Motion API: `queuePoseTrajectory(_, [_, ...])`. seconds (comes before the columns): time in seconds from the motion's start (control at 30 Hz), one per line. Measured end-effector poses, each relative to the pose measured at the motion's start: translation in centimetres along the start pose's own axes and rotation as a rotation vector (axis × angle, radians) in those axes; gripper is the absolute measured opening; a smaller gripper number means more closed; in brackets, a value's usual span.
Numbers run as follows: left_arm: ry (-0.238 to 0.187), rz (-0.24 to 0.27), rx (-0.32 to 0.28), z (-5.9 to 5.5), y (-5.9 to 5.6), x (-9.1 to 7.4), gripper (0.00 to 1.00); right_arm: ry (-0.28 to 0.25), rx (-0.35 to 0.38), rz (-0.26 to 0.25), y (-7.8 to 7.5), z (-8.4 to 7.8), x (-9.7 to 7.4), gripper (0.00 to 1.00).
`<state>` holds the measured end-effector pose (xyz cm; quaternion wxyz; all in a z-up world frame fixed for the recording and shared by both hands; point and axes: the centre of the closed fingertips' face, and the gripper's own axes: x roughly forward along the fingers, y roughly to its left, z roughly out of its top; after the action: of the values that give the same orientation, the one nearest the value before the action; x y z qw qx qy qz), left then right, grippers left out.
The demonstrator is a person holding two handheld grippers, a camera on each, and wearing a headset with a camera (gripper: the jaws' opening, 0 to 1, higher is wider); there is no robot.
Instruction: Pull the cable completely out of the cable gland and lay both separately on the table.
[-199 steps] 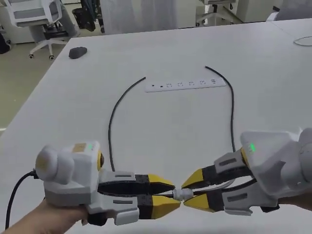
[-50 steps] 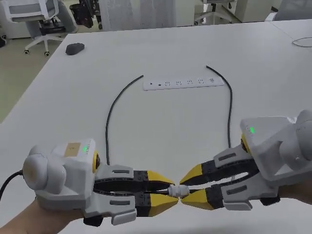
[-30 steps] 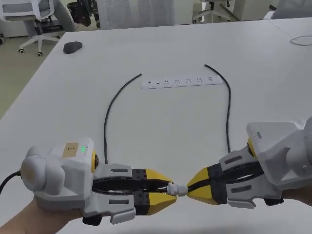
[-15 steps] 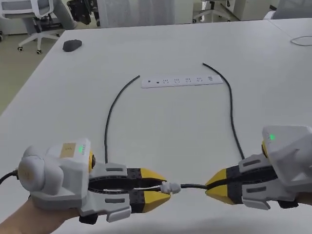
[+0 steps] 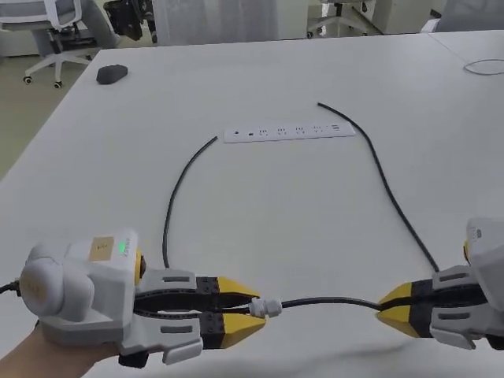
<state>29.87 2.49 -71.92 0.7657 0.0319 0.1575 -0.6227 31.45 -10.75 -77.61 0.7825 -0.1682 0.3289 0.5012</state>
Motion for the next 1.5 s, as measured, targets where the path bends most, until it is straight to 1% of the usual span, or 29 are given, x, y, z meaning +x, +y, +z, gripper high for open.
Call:
queuePoseTrajectory(0.03, [0.001, -0.002, -0.002, 0.0, 0.0, 0.0, 0.15, 0.010, 0.006, -0.004, -0.1, -0.4, -0.1, 0.00])
queuePoseTrajectory(0.07, [0.003, -0.002, -0.003, -0.1, 0.0, 0.0, 0.15, 0.017, 0.008, -0.021, -0.4, -0.9, -0.3, 0.00])
queuePoseTrajectory(0.13, [0.008, -0.001, -0.004, -0.2, 0.0, -0.1, 0.15, 0.033, 0.029, -0.027, -0.6, -1.8, -0.7, 0.00])
queuePoseTrajectory(0.33, [0.009, -0.003, -0.004, -0.1, -0.2, -0.1, 0.15, 0.043, 0.065, -0.058, -1.4, -3.1, -1.4, 0.00])
queuePoseTrajectory(0.37, [0.009, -0.004, -0.004, -0.1, -0.2, -0.1, 0.15, 0.042, 0.081, -0.067, -1.6, -3.3, -1.5, 0.00])
queuePoseTrajectory(0.4, [0.009, -0.004, -0.004, -0.1, -0.2, -0.1, 0.15, 0.047, 0.118, -0.078, -1.7, -3.6, -1.5, 0.00])
queuePoseTrajectory(0.43, [0.010, -0.005, -0.003, -0.1, -0.3, 0.0, 0.15, 0.057, 0.123, -0.072, -1.8, -4.1, -1.5, 0.00])
queuePoseTrajectory(0.5, [0.015, -0.001, 0.001, -0.2, -0.2, -0.1, 0.15, 0.072, 0.116, -0.099, -2.3, -4.7, -1.6, 0.00])
queuePoseTrajectory(0.53, [0.014, -0.002, -0.002, -0.2, -0.2, -0.1, 0.15, 0.077, 0.125, -0.098, -2.4, -5.1, -1.6, 0.00])
queuePoseTrajectory(0.57, [0.014, -0.002, -0.005, -0.2, -0.2, -0.1, 0.15, 0.080, 0.140, -0.105, -2.5, -5.3, -1.7, 0.00])
queuePoseTrajectory(0.67, [0.019, 0.000, 0.005, -0.3, -0.2, -0.2, 0.15, 0.084, 0.142, -0.112, -2.7, -5.7, -1.7, 0.00])
queuePoseTrajectory(0.77, [0.013, 0.003, 0.002, -0.2, -0.2, -0.2, 0.15, 0.077, 0.140, -0.115, -2.6, -5.6, -1.8, 0.01])
queuePoseTrajectory(0.83, [0.013, 0.005, 0.001, -0.2, -0.1, -0.2, 0.15, 0.075, 0.158, -0.111, -2.6, -5.5, -1.9, 0.02])
queuePoseTrajectory(0.9, [0.011, 0.014, -0.014, -0.1, 0.1, -0.2, 0.15, 0.054, 0.150, -0.131, -2.9, -4.9, -2.2, 0.03])
queuePoseTrajectory(0.93, [0.006, 0.016, -0.021, -0.1, 0.3, -0.3, 0.15, 0.046, 0.148, -0.126, -2.8, -4.6, -2.4, 0.04])
queuePoseTrajectory(0.97, [-0.004, 0.032, -0.029, 0.0, 0.7, -0.5, 0.15, 0.038, 0.152, -0.120, -2.7, -4.2, -2.6, 0.05])
queuePoseTrajectory(1.0, [-0.008, 0.034, -0.035, 0.1, 0.8, -0.6, 0.15, 0.002, 0.152, -0.115, -2.6, -3.3, -2.6, 0.07])
queuePoseTrajectory(1.03, [-0.011, 0.037, -0.035, 0.2, 0.9, -0.7, 0.15, -0.037, 0.156, -0.092, -2.1, -2.2, -2.8, 0.10])
queuePoseTrajectory(1.1, [-0.008, 0.043, -0.032, 0.2, 1.0, -0.7, 0.15, -0.062, 0.164, -0.079, -1.8, -0.8, -3.0, 0.15])
queuePoseTrajectory(1.13, [-0.009, 0.042, -0.031, 0.2, 1.0, -0.7, 0.15, -0.073, 0.157, -0.069, -1.5, -0.1, -3.0, 0.15])
queuePoseTrajectory(1.2, [-0.006, 0.042, -0.027, 0.3, 1.0, -0.5, 0.15, -0.122, 0.122, -0.049, -0.7, 2.2, -3.0, 0.14])
queuePoseTrajectory(1.27, [-0.007, 0.041, -0.023, 0.3, 0.9, -0.4, 0.15, -0.156, 0.097, -0.022, 0.2, 4.2, -2.6, 0.15])
queuePoseTrajectory(1.33, [-0.013, 0.032, -0.029, 0.4, 0.8, -0.4, 0.15, -0.149, 0.069, -0.014, 0.8, 5.2, -2.1, 0.17])
queuePoseTrajectory(1.37, [-0.013, 0.032, -0.033, 0.4, 0.8, -0.4, 0.15, -0.143, 0.048, 0.018, 1.5, 5.8, -1.7, 0.17])
queuePoseTrajectory(1.4, [-0.005, 0.035, -0.028, 0.3, 0.8, -0.4, 0.15, -0.146, 0.031, 0.037, 2.0, 6.4, -1.4, 0.16])
queuePoseTrajectory(1.43, [-0.002, 0.032, -0.031, 0.3, 0.7, -0.4, 0.15, -0.157, 0.017, 0.040, 2.3, 6.9, -1.1, 0.16])
queuePoseTrajectory(1.47, [-0.001, 0.030, -0.033, 0.3, 0.7, -0.4, 0.15, -0.159, -0.007, 0.062, 3.0, 7.5, -0.7, 0.15])
queuePoseTrajectory(1.5, [-0.002, 0.032, -0.031, 0.3, 0.7, -0.4, 0.15, -0.150, -0.017, 0.083, 3.6, 7.8, -0.3, 0.13])
